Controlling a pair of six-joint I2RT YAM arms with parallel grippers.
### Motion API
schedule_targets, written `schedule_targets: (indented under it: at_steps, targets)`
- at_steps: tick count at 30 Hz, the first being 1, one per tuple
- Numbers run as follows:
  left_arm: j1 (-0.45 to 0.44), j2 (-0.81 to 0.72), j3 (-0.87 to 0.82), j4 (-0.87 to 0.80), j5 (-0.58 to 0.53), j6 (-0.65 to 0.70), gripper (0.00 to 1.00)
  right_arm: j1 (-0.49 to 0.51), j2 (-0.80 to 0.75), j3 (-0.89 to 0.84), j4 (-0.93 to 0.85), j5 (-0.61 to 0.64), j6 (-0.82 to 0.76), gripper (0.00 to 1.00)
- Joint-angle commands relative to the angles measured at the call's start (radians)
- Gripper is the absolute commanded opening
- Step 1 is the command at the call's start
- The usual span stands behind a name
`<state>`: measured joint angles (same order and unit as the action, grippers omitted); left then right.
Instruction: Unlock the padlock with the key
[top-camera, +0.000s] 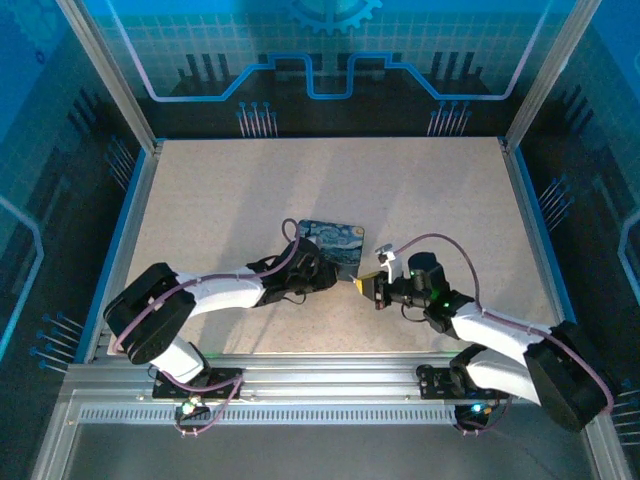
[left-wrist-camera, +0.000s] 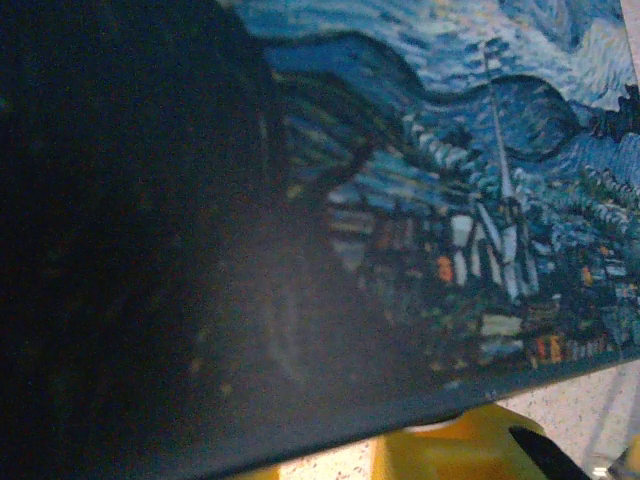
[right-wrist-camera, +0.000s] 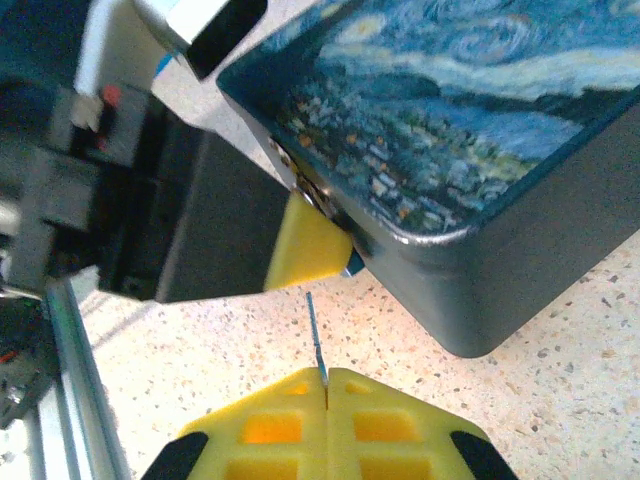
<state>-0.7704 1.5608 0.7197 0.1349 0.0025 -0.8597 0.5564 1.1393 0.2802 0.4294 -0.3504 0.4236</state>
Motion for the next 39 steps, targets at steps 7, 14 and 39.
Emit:
schedule_targets:
  at_steps: [7, 14, 39]
  targets:
    - [0.01, -0.04, 0.038, 0.007, 0.043, -0.051, 0.23, 0.041, 0.197, -0.011, 0.206, -0.024, -0.025, 0.05]
    - [0.011, -0.042, 0.043, 0.007, 0.048, -0.059, 0.22, 0.045, 0.3, -0.009, 0.311, -0.044, -0.001, 0.05]
    - [0.01, -0.05, 0.029, 0.017, 0.048, -0.073, 0.22, 0.04, 0.41, 0.013, 0.442, -0.07, 0.041, 0.05]
